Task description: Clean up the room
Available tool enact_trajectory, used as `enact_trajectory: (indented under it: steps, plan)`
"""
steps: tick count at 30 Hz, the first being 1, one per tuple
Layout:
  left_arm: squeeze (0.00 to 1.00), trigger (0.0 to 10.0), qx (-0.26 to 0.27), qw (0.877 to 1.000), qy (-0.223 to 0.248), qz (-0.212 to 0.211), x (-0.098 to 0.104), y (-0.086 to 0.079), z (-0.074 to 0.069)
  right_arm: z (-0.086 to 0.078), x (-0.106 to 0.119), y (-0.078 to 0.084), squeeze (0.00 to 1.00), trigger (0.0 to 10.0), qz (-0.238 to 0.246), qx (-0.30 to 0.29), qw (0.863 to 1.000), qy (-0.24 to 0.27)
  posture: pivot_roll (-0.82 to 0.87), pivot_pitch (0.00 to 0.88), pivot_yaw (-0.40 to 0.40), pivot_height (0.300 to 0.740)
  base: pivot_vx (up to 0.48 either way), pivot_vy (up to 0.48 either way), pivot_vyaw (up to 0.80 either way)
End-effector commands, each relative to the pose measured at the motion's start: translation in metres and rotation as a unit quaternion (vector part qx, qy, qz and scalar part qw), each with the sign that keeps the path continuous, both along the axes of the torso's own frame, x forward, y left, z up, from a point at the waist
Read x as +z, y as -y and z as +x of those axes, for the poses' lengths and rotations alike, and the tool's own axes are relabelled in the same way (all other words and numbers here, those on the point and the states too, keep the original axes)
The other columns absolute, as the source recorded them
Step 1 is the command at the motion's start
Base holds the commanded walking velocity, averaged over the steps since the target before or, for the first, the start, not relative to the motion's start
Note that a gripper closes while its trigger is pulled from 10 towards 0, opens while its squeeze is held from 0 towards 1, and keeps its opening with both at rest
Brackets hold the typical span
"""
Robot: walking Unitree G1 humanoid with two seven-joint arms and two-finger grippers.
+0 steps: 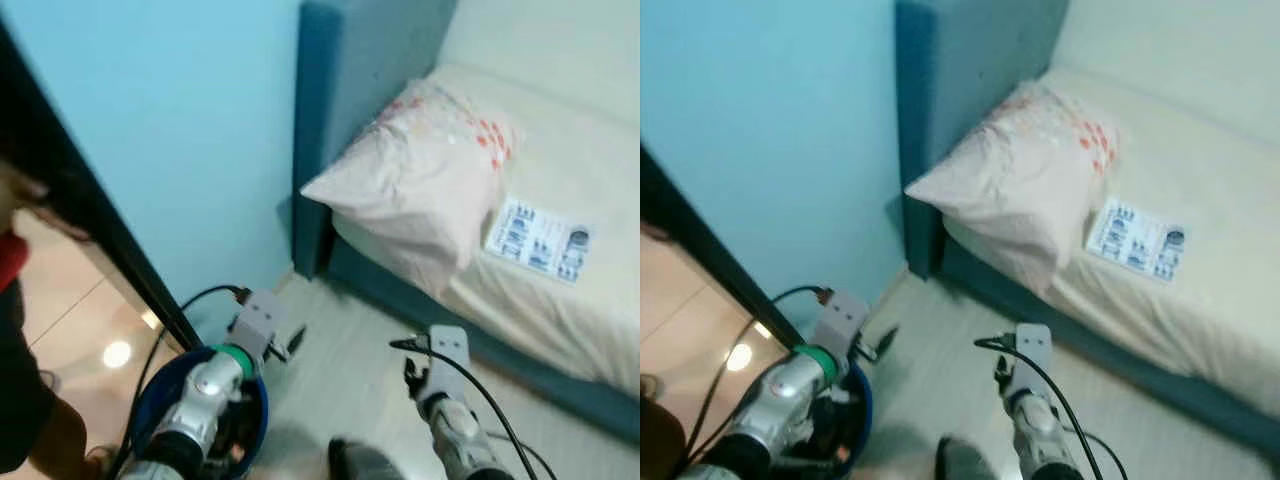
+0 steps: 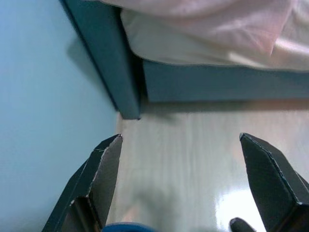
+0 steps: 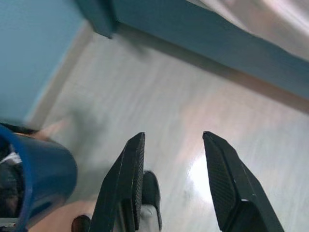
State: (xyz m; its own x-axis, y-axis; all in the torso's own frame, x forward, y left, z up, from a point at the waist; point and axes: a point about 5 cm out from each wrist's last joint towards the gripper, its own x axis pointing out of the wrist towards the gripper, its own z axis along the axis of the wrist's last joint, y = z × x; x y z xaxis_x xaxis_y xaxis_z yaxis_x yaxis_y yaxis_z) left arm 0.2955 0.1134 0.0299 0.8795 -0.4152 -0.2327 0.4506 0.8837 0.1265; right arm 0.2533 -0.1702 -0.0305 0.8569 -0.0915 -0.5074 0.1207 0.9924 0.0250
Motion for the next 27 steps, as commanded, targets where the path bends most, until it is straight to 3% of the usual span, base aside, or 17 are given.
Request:
enact_trajectory:
  steps: [1, 9, 27]
  plan:
    - [0.00, 10.0, 0.015, 1.000, -0.023, -0.004, -0.007, 0.001, -0.002, -0.002, -0.001, 0.007, 0.00, 10.0, -0.004, -0.012, 1.000, -0.002, -0.03, 0.115, 0.058, 0.740, 0.000, 0.000, -0.80]
    - [0.00, 10.0, 0.007, 1.000, -0.021, -0.002, -0.009, 0.002, -0.005, -0.001, 0.000, 0.008, 0.00, 10.0, -0.006, -0.009, 1.000, -0.003, -0.03, 0.113, 0.050, 0.740, 0.000, 0.000, -0.80]
    - [0.00, 10.0, 0.049, 0.997, -0.045, -0.028, -0.018, -0.003, -0.012, 0.003, 0.005, 0.006, 0.00, 10.0, -0.012, 0.014, 1.000, 0.019, -0.04, 0.061, 0.037, 0.740, 0.000, 0.000, -0.80]
